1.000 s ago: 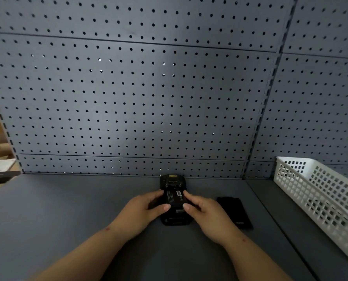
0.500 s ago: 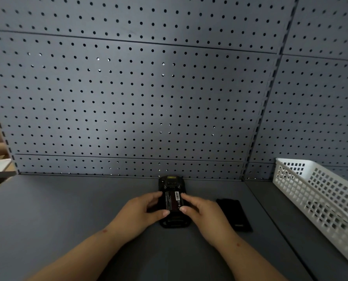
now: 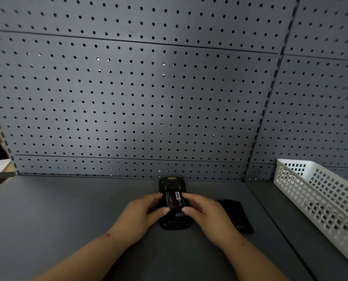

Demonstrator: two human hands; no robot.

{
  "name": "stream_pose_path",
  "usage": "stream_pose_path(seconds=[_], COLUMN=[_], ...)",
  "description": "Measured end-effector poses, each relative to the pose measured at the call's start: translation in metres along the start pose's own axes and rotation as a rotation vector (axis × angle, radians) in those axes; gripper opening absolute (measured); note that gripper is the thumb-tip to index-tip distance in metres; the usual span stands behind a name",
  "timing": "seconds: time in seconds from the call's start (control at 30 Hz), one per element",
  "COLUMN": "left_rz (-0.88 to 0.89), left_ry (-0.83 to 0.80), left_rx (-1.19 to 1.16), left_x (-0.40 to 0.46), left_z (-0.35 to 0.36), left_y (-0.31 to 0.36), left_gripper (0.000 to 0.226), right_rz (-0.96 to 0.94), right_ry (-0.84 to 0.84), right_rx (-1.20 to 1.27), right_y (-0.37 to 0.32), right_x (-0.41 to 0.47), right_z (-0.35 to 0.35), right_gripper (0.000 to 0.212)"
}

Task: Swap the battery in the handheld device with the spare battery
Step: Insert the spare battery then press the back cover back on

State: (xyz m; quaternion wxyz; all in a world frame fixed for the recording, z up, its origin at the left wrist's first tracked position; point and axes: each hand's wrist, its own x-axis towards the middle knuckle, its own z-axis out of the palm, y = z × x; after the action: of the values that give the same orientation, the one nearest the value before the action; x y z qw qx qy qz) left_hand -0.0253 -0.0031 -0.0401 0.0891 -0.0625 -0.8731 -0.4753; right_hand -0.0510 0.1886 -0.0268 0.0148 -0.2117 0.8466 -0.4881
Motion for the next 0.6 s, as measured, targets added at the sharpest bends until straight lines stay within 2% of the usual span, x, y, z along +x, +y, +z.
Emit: stream_pose_path(seconds=[0.17,0.4,0.6], left_rz=[-0.012,0.014,0.021], left_ry=[-0.01,0.004,0.004], left_rx=[-0.031,-0.07,-0.002], left_x=[-0.0009,-0.0031,-0.004], left_z=[-0.001,-0.0018,-0.0019], left_y=[0.0012,0.0032,0.0045], left_gripper=[0.046,0.018,0.014], right_rz=[-0.006,-0.01,-0.001], right_ry=[-0.01,0.007,0.008], right_rx=[0.017,-0.01,-0.01], right_y=[0.0011,-0.0005,-0.0005], right_x=[-0.0001,-0.0005,-0.0005], right_z=[0.0006,-0.0006,-0.0011], right_gripper=[0.036,0.029,0.031])
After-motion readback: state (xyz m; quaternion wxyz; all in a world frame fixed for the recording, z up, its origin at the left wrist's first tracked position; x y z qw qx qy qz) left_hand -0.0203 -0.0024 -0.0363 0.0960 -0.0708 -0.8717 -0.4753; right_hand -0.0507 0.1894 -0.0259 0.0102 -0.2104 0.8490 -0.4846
